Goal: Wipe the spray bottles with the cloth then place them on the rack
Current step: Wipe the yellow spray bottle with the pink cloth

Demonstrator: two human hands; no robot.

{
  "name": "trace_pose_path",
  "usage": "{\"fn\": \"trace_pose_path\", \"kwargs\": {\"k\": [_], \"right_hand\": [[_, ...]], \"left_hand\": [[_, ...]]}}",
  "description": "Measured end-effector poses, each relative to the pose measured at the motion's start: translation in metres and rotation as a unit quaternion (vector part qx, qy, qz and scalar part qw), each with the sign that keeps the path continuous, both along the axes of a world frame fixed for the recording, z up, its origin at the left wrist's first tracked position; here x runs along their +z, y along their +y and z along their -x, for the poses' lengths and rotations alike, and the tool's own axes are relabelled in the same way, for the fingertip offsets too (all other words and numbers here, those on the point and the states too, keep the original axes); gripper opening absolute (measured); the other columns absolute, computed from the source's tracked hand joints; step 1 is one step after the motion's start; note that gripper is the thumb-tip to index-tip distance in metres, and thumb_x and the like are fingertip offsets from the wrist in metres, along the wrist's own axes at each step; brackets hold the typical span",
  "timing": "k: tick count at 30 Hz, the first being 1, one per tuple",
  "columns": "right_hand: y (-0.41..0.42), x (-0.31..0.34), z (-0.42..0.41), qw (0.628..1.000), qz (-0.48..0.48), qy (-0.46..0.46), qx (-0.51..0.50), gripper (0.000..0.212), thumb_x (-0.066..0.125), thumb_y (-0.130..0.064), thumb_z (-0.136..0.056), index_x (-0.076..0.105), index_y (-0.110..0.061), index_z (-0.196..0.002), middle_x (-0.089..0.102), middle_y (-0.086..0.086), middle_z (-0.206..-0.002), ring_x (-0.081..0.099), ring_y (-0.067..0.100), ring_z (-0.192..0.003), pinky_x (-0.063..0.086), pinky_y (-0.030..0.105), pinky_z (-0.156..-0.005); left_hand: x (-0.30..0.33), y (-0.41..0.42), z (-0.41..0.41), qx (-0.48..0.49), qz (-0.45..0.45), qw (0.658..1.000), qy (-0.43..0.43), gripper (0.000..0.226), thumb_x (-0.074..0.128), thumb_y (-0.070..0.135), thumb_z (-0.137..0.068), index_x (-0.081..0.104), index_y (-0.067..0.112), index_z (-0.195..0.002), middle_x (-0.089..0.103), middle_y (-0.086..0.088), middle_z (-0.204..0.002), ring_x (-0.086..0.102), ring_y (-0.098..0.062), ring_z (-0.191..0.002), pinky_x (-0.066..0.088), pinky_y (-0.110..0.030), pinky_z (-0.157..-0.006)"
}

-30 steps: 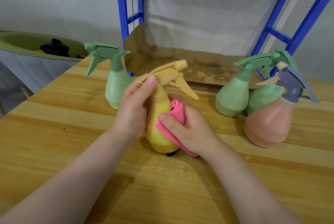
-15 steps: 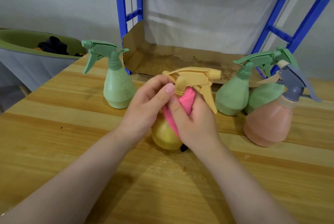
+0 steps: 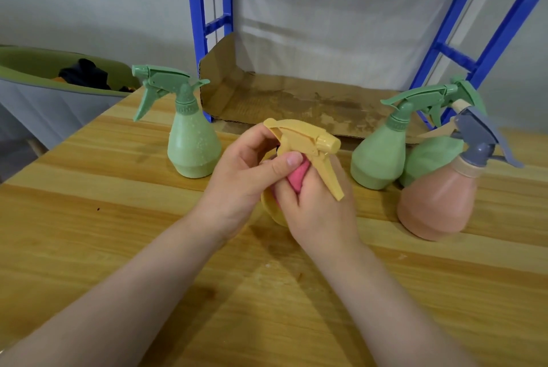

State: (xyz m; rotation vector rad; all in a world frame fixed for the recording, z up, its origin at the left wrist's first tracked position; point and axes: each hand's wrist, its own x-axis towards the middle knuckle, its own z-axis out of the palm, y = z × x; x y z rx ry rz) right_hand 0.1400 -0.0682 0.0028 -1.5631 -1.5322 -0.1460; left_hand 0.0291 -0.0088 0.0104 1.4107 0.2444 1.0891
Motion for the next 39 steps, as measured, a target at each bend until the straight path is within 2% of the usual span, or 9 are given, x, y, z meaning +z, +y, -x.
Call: {"fn": "trace_pose_path", "kwargs": {"k": [8,12,15,18,21,25,32,36,39], "right_hand": [[0.002,0.000,-0.002,0.994,0.061,0.049,0.080,0.060,0.060,-0.058,-0.084,0.051,-0.024,-0.133,0.059,-0.013,-0.118,0.055,0.003,-0.107,0.048,0.021,-0.087],[0.004,-0.010,-0.011,0.984,0.105,0.099,0.109,0.068,0.059,-0.064,-0.081,0.043,-0.030,-0.137,0.053,-0.018,-0.124,0.051,-0.006,-0.108,0.041,0.008,-0.088],[0.004,-0.015,-0.014,0.969,0.126,0.153,0.145,0.073,0.057,-0.067,-0.080,0.036,-0.034,-0.142,0.053,-0.017,-0.127,0.053,-0.004,-0.112,0.046,0.015,-0.090],[0.004,-0.016,-0.013,0.950,0.134,0.206,0.193,0.072,0.056,-0.065,-0.081,0.031,-0.037,-0.142,0.053,-0.020,-0.130,0.053,-0.005,-0.117,0.045,0.015,-0.093],[0.003,-0.015,-0.008,0.935,0.133,0.240,0.222,0.073,0.056,-0.069,-0.081,0.029,-0.039,-0.141,0.052,-0.028,-0.129,0.053,-0.008,-0.119,0.043,0.011,-0.093],[0.002,-0.013,-0.008,0.929,0.128,0.255,0.235,0.081,0.052,-0.077,-0.078,0.033,-0.034,-0.143,0.054,-0.028,-0.126,0.055,-0.004,-0.117,0.047,0.015,-0.093],[0.002,-0.005,-0.009,0.941,0.121,0.202,0.245,0.071,0.059,-0.060,-0.084,0.041,-0.026,-0.144,0.057,-0.013,-0.133,0.057,0.010,-0.121,0.051,0.041,-0.098],[0.001,-0.003,-0.009,0.946,0.127,0.170,0.245,0.067,0.060,-0.056,-0.083,0.043,-0.026,-0.139,0.059,-0.014,-0.129,0.059,0.007,-0.118,0.051,0.035,-0.096],[0.000,-0.001,-0.007,0.950,0.117,0.167,0.237,0.048,0.061,-0.050,-0.085,0.047,-0.036,-0.128,0.064,-0.022,-0.115,0.061,-0.001,-0.108,0.049,0.019,-0.088]], "left_hand": [[0.006,0.004,0.005,0.053,0.099,0.989,-0.097,0.020,0.069,0.014,-0.081,0.066,0.009,-0.100,0.073,0.001,-0.089,0.068,-0.011,-0.085,0.056,-0.025,-0.077],[0.010,0.009,0.006,0.106,0.167,0.970,-0.140,0.022,0.063,0.020,-0.079,0.064,0.008,-0.097,0.072,0.002,-0.083,0.068,-0.008,-0.080,0.056,-0.024,-0.075],[0.013,0.021,0.014,0.151,0.211,0.950,-0.172,0.033,0.062,0.032,-0.079,0.065,0.009,-0.103,0.071,-0.001,-0.089,0.067,-0.009,-0.083,0.057,-0.030,-0.081],[0.015,0.031,0.023,0.158,0.235,0.939,-0.197,0.042,0.062,0.045,-0.082,0.065,0.012,-0.108,0.069,-0.001,-0.097,0.066,-0.011,-0.094,0.049,-0.047,-0.103],[0.016,0.032,0.024,0.138,0.222,0.942,-0.208,0.035,0.053,0.044,-0.094,0.063,0.013,-0.108,0.069,0.001,-0.100,0.065,-0.012,-0.097,0.050,-0.049,-0.102],[0.019,0.026,0.023,0.131,0.204,0.953,-0.181,0.031,0.045,0.037,-0.102,0.064,0.013,-0.106,0.072,0.001,-0.102,0.067,-0.012,-0.103,0.052,-0.043,-0.098],[0.016,0.019,0.018,0.096,0.110,0.988,-0.052,0.037,0.042,0.019,-0.105,0.077,0.020,-0.094,0.072,-0.001,-0.116,0.061,-0.018,-0.108,0.050,-0.036,-0.099],[0.014,0.014,0.017,0.057,0.078,0.995,0.003,0.029,0.045,0.018,-0.101,0.074,0.016,-0.101,0.072,0.002,-0.119,0.063,-0.011,-0.095,0.053,-0.025,-0.084],[0.010,0.013,0.016,0.037,-0.004,0.998,0.044,0.025,0.049,0.020,-0.100,0.069,0.008,-0.111,0.068,-0.001,-0.127,0.062,-0.012,-0.116,0.049,-0.026,-0.093]]}}
